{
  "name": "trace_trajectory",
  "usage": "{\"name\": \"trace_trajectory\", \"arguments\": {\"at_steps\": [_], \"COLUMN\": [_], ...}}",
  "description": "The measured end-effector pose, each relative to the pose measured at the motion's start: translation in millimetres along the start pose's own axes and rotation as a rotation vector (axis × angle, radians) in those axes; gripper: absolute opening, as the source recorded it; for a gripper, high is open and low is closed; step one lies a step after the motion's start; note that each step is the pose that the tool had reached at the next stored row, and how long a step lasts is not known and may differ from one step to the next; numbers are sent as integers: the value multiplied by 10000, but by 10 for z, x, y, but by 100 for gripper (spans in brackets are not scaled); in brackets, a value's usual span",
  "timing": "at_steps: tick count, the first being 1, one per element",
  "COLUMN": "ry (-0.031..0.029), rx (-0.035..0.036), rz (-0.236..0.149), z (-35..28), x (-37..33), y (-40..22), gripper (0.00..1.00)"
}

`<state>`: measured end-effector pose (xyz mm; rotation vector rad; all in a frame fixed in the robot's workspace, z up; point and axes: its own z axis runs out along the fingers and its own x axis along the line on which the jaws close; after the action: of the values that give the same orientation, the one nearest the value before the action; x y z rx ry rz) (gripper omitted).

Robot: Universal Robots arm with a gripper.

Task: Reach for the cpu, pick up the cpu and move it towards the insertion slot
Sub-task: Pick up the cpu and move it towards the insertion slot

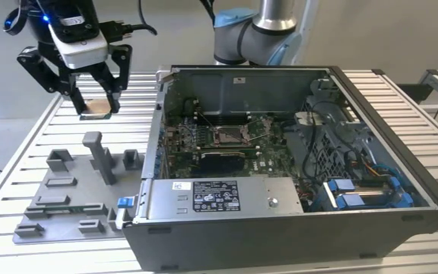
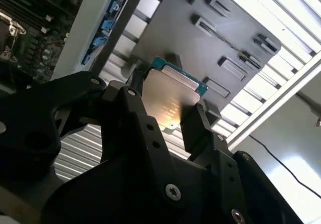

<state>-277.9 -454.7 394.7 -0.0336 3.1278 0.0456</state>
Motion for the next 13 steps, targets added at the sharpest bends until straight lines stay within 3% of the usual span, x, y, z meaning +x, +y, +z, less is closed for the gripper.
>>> {"name": "trace_trajectory", "arguments": {"at_steps": [13], "ry": [1], "rx": [0], "rz": [1], "z": [8], "x": [-589], "y": [-13], "gripper": [0]}}
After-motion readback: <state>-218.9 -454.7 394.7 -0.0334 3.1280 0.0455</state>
